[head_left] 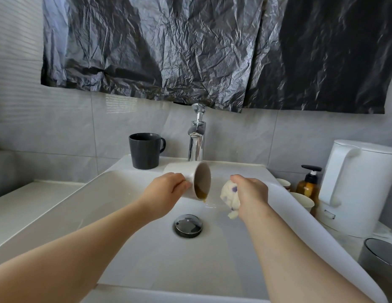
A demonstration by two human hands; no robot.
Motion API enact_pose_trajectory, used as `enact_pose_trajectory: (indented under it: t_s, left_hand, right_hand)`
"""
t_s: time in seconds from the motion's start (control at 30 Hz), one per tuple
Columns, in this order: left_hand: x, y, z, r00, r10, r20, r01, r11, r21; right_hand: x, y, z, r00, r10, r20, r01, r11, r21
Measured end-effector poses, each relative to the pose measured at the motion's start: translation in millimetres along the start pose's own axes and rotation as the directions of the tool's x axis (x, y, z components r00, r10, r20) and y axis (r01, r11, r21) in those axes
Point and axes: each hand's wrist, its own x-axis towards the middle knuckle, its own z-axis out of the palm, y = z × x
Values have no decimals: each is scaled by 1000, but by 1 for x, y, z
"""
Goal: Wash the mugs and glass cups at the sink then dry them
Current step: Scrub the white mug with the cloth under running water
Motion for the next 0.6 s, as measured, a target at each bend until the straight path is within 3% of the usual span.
enact_pose_trajectory:
  t_s: [0.27, 0.33, 0.4, 0.47, 0.53, 0.6]
  left_hand:
    - [4, -1, 6, 998, -62, -30, 64, 996, 59]
    - [5, -1, 5, 988, -137, -72, 137, 991, -6]
    - [8, -1, 5, 958, -272, -88, 254, 951, -177]
    - [11, 2, 6, 894, -448, -11, 391, 792, -468]
    - [14, 11, 4, 772, -602, 202, 535, 445, -718]
    - [16, 17, 0, 663, -618, 423, 609, 116, -784]
  right_hand:
    - [-4, -3, 0, 1000, 25, -8, -25, 1000, 2]
    - [-5, -3, 0, 999, 33, -1, -33, 999, 13]
    - [-6, -4, 1, 999, 33, -1, -32, 999, 18]
    - [-7, -6, 1, 999, 34, -4, -34, 999, 21]
    - [-9, -7, 0, 999, 38, -11, -38, 999, 30]
    - [-10, -8, -1, 999, 41, -20, -40, 998, 41]
